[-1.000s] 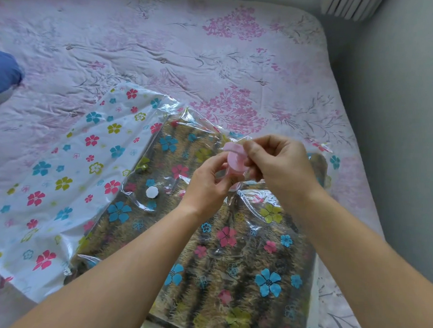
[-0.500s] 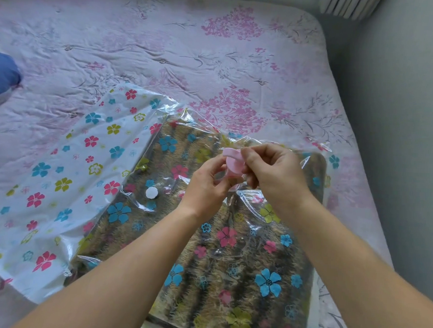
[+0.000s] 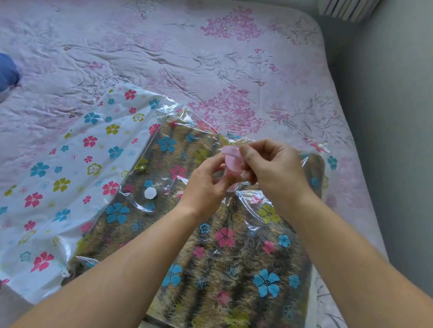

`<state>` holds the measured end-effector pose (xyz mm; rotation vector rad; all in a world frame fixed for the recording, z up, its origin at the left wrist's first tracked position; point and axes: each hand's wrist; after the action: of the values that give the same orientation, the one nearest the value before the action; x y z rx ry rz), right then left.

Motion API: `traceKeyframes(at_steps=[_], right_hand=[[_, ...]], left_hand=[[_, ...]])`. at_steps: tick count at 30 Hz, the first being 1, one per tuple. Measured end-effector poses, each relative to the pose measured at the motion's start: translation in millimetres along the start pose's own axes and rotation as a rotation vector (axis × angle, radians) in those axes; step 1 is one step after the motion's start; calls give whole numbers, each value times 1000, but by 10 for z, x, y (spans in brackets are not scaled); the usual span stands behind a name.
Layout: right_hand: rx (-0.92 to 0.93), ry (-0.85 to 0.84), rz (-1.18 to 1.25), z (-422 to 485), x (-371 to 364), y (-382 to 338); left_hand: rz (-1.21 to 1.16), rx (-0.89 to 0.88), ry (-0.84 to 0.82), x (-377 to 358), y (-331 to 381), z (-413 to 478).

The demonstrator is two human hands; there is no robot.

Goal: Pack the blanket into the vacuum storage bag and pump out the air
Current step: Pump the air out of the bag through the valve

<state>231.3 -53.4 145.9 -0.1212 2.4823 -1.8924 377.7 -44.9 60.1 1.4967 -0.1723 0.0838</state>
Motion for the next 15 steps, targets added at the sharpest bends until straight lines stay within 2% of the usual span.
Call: traceKeyframes(at_steps=[3, 8, 10, 12, 15], right_hand=[[-37, -10, -20, 30, 43, -11], [290, -141, 217, -89, 155, -592], [365, -186, 335, -107, 200, -755], [339, -177, 368, -81, 194, -700], [180, -54, 149, -31, 84, -308]], left_hand=[[-6, -3, -7, 2, 5, -10], [-14, 0, -12, -5, -3, 13], [5, 8, -18, -3, -19, 20], [8, 9, -21, -13, -13, 26], [8, -6, -4, -24, -10, 31]])
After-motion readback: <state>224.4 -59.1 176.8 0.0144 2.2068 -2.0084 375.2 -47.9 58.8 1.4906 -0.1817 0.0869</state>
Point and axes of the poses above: each hand's wrist, its own z-axis towards the middle knuckle, its own x-axis out of the back of the hand, y = z × x, and after that the axes turned 7 degrees about -x, right-handed
